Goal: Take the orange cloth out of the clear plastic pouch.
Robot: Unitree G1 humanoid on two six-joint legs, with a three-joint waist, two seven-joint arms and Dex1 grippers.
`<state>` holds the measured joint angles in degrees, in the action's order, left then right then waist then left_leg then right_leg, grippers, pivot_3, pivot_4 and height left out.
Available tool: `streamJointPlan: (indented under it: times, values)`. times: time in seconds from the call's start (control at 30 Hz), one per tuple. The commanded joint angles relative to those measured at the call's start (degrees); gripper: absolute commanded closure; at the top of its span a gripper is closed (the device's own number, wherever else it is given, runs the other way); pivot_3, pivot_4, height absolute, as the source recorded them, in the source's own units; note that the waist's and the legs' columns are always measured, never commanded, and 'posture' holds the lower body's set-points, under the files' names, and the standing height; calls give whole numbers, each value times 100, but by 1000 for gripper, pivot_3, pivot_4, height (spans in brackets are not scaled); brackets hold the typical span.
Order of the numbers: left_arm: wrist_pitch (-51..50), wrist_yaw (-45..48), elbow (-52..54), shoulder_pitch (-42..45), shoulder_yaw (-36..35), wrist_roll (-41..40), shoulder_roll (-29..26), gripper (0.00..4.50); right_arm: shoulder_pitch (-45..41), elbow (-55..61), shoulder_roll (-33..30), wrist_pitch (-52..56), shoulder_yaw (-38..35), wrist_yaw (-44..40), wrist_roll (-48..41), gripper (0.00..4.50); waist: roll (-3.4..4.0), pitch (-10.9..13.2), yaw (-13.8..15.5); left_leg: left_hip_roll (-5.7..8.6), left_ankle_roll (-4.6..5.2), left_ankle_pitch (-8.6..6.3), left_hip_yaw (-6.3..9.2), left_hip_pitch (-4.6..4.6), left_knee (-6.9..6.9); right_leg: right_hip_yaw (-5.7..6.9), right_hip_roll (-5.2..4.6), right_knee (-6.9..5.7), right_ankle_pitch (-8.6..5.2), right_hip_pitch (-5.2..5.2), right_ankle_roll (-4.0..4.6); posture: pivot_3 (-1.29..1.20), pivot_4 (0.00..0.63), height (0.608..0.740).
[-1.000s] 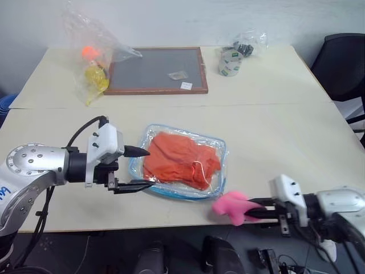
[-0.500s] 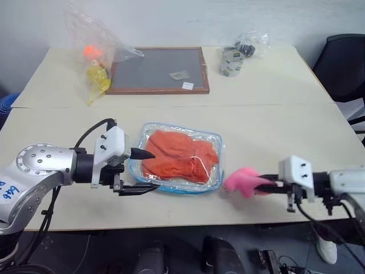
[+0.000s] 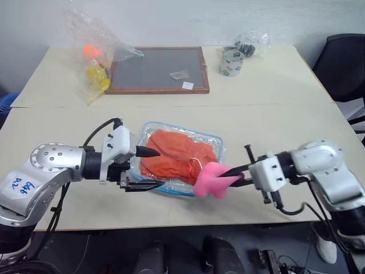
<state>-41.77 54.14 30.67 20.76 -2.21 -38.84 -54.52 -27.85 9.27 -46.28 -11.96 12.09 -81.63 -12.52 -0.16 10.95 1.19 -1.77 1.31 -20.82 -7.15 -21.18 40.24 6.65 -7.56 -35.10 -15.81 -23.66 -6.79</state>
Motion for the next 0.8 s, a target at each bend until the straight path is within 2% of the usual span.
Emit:
streamJointPlan:
  times: [0.03, 0.3, 0.4, 0.5, 0.63, 0.8]
  values:
    - [64, -3, 61, 131, -18, 53, 38, 412, -185, -462, 1, -626, 204, -215, 300, 3693, 0, 0, 2, 0, 0, 0, 1, -1, -1, 2, 0, 1, 0, 0, 0, 0, 150, 740]
    - [31, -45, -55, 318, 309, 192, 309, 412, -136, -557, 75, -934, 185, -55, 123, 1043, 0, 0, -15, -4, 0, 0, 4, -1, 1, 3, 0, -1, 0, 0, 0, 0, 150, 740]
    - [127, 16, -297, 612, 631, 397, 491, 412, -113, -561, 133, -1157, 210, 181, 368, 54, 0, 0, -8, -3, 0, 0, 5, -1, 6, 3, 0, -4, 0, 1, 0, 0, 150, 740]
    - [197, 124, -522, 936, 845, 527, 673, 412, 0, -474, -125, -1245, 161, 77, 394, 54, 0, 0, 11, -2, 0, 0, 4, -2, 8, 3, 0, -7, 0, 1, 0, 0, 150, 740]
    - [400, 430, -883, 1314, 1164, 727, 906, 412, 82, -41, -359, -945, -229, 263, -5, 54, 0, 0, 6, -2, 0, 0, 4, -5, 9, 4, 0, -5, 0, 0, 0, 0, 150, 740]
    - [1047, 904, -1953, 2204, 2103, 1504, 1644, 412, 319, 522, -478, -533, -669, 659, -247, 54, 0, 0, 37, -1, 0, 0, 6, -5, 20, 9, 0, -11, 0, 4, 0, 0, 150, 740]
